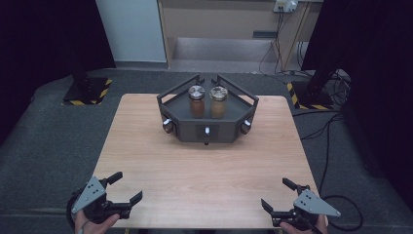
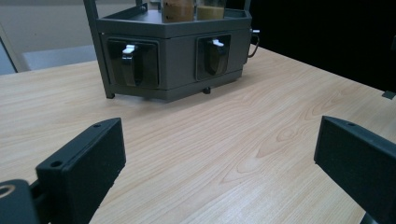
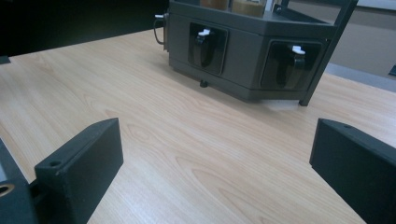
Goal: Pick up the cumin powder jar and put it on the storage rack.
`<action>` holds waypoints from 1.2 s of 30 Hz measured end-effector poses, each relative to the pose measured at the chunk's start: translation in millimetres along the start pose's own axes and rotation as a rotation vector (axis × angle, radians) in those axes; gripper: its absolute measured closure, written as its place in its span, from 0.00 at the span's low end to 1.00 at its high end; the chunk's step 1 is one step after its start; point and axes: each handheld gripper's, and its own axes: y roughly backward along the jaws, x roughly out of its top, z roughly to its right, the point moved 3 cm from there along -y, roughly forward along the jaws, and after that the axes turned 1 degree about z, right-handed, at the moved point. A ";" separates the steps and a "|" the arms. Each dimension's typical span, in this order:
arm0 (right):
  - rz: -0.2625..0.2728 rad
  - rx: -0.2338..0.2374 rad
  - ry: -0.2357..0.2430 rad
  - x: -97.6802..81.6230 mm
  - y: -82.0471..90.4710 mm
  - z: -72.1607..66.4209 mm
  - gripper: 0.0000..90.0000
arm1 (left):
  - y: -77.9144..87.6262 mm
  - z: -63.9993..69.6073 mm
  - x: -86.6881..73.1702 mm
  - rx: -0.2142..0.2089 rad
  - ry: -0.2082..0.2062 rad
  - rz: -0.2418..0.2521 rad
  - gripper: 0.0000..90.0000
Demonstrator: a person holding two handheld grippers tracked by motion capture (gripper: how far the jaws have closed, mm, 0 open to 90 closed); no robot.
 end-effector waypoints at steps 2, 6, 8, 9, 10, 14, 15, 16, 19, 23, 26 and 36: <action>0.004 -0.009 -0.003 -2.1 0.8 -0.6 0.04 | 0.6 0.0 -0.3 0.000 0.000 0.004 0.01; 0.009 -0.017 0.013 -2.5 0.6 -2.0 0.04 | 1.3 -0.1 -0.5 0.001 0.000 0.010 0.01; 0.017 -0.021 0.024 -2.8 1.0 -2.3 0.04 | 1.5 0.0 -0.7 -0.001 -0.002 0.012 0.01; 0.019 -0.025 0.020 -3.0 1.2 -2.0 0.04 | 1.6 0.0 -0.6 -0.001 -0.002 0.013 0.01; 0.022 -0.029 0.014 -3.3 1.2 -1.7 0.04 | 1.5 0.0 -0.6 -0.001 -0.001 0.014 0.01; 0.033 -0.025 -0.010 -5.5 1.3 1.5 0.04 | 1.5 -0.7 -0.3 -0.004 -0.003 0.017 0.01; 0.037 -0.022 -0.020 -6.1 1.2 2.3 0.04 | 1.5 -0.9 -0.3 -0.005 -0.002 0.019 0.01; 0.040 -0.025 -0.028 -6.7 1.3 2.5 0.04 | 1.7 -1.0 -0.2 -0.005 -0.002 0.020 0.01; 0.047 -0.027 -0.040 -7.6 1.8 4.2 0.04 | 2.9 -1.0 -0.2 -0.004 -0.003 0.024 0.01; 0.062 -0.038 -0.065 -9.6 2.3 6.4 0.04 | 3.6 -1.5 -0.2 -0.002 -0.003 0.028 0.01; 0.068 -0.043 -0.075 -10.4 2.5 8.2 0.04 | 3.4 -1.6 -0.2 -0.001 -0.004 0.028 0.01; 0.087 -0.075 -0.097 -12.7 5.7 10.1 0.04 | 5.0 -4.2 -1.1 0.003 0.011 0.037 0.01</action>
